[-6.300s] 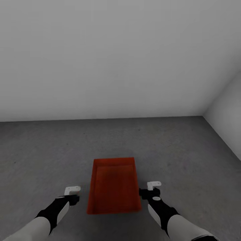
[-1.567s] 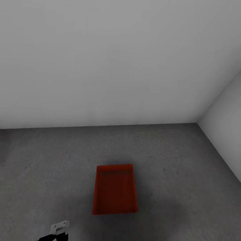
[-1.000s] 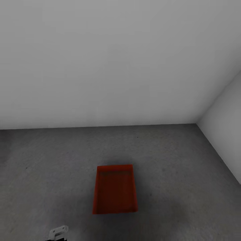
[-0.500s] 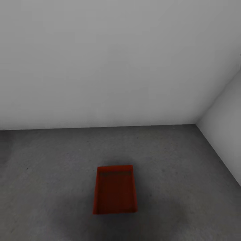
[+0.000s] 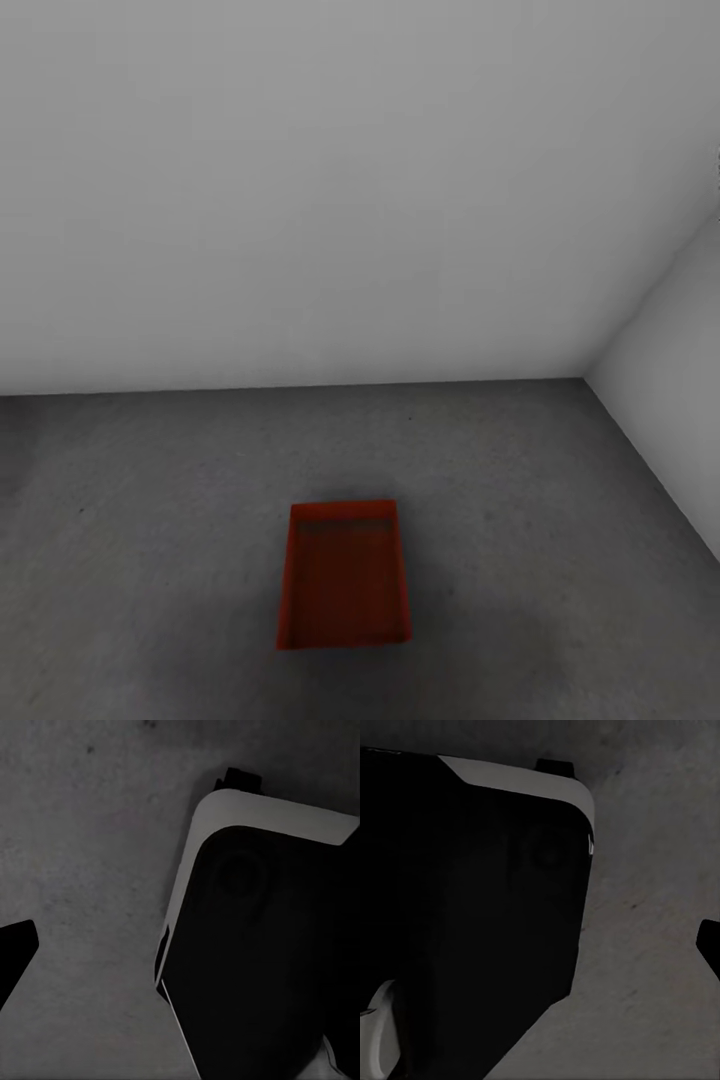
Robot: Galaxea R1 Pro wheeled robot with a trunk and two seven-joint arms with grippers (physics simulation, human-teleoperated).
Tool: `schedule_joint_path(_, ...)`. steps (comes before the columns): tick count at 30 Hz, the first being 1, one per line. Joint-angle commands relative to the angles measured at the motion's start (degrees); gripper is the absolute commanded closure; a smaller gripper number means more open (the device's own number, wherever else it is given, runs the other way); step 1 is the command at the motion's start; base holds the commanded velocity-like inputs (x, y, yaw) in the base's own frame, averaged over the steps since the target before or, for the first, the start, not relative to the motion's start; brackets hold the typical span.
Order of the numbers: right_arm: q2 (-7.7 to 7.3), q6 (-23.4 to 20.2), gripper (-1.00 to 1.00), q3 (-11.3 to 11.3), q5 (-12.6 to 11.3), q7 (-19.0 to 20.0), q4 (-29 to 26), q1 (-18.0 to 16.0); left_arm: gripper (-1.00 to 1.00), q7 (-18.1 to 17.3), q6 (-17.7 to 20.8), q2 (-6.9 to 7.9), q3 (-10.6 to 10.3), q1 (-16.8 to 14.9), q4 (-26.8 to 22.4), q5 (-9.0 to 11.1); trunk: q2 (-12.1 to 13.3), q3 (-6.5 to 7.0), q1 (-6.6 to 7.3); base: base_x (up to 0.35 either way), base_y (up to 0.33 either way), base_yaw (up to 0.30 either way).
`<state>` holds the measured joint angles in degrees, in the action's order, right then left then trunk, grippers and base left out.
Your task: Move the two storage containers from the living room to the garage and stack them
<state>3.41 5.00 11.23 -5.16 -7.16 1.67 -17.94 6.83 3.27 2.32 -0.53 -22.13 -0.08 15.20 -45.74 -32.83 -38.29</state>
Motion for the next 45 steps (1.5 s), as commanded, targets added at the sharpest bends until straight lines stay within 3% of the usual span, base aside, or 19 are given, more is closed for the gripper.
schedule_joint_path(1, 0.03, 0.33, -1.00, 0.47, -0.52, -0.09, 0.18, 0.00, -1.00, 0.12, 0.19, 0.01, -0.08, -0.03, -0.01, 0.26, -0.04, 0.05, -0.01, 0.000, 0.000, 0.000)
schedule_joint_path(16, 0.04, 0.33, -1.00, 0.55, -0.39, 1.38, 0.18, 2.19, -1.00, 0.12, 0.16, 0.06, -0.10, -0.02, -0.08, 0.01, -0.04, 1.44, -0.01, 0.000, 0.000, 0.000)
schedule_joint_path(45, -0.19, 0.02, -1.00, 0.46, -0.38, 2.77, 0.18, 2.39, -1.00, 0.12, 0.16, 0.05, -0.08, -0.02, -0.09, 0.01, -0.04, 4.12, -0.01, 0.000, 0.000, 0.000)
